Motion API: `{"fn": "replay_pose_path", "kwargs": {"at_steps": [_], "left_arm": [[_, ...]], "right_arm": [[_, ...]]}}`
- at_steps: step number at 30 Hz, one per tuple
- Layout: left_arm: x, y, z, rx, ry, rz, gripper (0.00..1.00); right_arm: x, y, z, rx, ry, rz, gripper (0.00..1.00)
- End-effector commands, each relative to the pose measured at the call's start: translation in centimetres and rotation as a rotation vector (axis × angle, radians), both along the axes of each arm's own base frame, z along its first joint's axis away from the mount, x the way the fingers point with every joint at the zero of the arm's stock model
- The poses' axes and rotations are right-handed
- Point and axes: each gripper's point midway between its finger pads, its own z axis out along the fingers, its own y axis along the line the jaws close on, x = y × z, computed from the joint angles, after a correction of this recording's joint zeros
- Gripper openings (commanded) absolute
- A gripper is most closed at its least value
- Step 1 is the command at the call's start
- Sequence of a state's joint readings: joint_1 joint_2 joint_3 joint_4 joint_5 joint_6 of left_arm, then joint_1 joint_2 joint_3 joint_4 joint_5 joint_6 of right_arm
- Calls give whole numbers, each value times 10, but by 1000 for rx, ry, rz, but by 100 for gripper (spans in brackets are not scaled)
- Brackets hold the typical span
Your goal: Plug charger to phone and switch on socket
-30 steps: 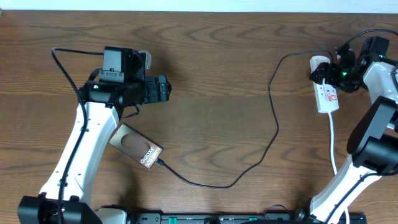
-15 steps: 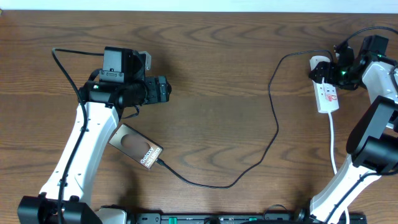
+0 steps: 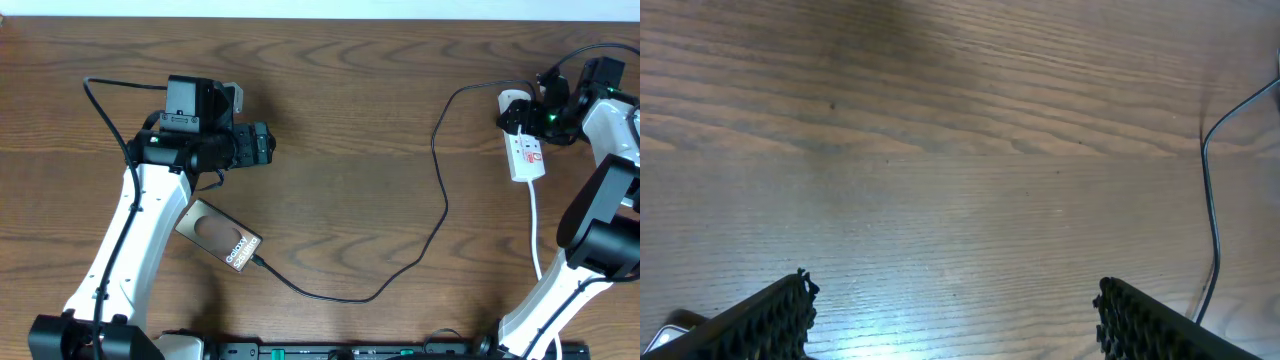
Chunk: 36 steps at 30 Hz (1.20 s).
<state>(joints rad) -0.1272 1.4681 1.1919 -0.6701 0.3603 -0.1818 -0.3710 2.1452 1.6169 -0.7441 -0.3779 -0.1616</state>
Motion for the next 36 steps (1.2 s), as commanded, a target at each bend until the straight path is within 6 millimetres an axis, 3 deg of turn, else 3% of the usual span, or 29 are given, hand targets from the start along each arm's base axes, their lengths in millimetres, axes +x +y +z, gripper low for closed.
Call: {"fn": "replay_pose_path", "kwargs": {"at_steps": [1,4,10,17,23,27,30,36], "left_arm": [[4,1,7,16,-27,-9,89],[4,1,7,16,-27,-9,89],[4,1,7,16,-26,-9,89],[4,1,7,16,-26,-9,89],[3,1,7,17,-23,-9,89],[3,1,7,17,-23,-9,89],[2,1,6,17,-18,-9,89],[-1,1,5,19,-4,-9,89]], "right_arm": [[-5,30,-10,83,46,28,84],[-7,35,-10,91,54,34,77],[-11,49,-16,138,70,34,75],[-16,51,-26,144,79,30,77],[-15,47,-15,138,63,19,81],[-12,36,4,68,30,4,82],[-11,18,15,-41,17,-34,87],[-3,-5,24,-149,-21,-85,94]]}}
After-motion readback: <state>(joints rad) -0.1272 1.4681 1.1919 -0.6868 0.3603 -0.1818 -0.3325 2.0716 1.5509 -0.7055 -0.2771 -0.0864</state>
